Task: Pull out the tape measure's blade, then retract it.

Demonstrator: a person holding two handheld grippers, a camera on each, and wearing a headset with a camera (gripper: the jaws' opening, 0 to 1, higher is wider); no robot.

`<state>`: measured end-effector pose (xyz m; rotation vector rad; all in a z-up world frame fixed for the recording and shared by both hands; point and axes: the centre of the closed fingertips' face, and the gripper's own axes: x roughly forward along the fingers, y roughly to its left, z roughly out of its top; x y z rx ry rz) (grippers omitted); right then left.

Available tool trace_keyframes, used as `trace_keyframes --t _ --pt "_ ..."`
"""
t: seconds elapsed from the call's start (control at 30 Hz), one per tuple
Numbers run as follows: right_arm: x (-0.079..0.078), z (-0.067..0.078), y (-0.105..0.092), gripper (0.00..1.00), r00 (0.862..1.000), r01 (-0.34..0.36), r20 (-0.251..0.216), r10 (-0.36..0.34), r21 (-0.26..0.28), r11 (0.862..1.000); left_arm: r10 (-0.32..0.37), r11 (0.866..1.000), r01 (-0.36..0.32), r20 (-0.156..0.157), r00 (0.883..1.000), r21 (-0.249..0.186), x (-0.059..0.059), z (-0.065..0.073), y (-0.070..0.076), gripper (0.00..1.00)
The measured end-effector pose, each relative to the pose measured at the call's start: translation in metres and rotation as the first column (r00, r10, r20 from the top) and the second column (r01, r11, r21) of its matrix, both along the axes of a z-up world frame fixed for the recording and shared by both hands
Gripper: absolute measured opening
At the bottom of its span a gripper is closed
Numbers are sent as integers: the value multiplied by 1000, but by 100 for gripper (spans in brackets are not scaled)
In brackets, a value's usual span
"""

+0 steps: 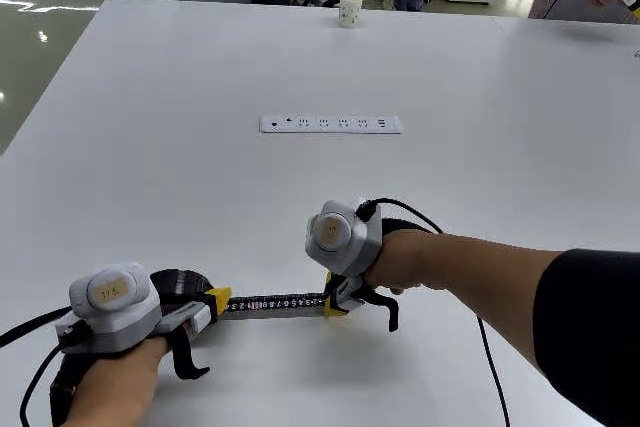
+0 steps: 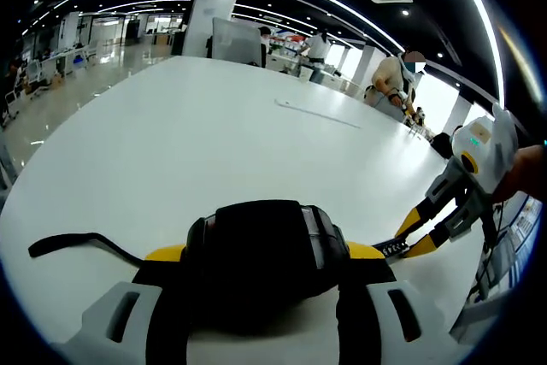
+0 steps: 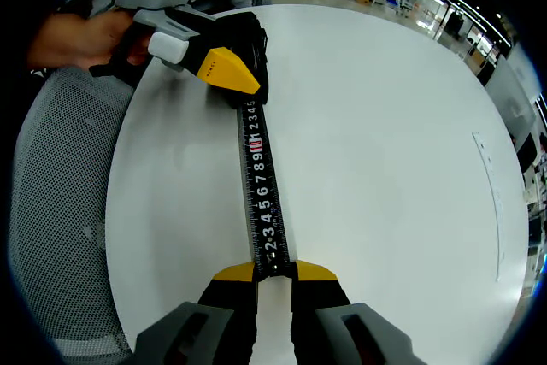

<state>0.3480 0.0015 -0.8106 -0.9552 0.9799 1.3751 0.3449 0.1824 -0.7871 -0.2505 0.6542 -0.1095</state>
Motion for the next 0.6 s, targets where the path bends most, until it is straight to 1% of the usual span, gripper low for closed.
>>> trace_keyframes --t 0.6 --pt "-1 0 5 11 1000 -1 -4 1 1 1000 -5 1000 5 -4 1000 -3 0 0 -1 65"
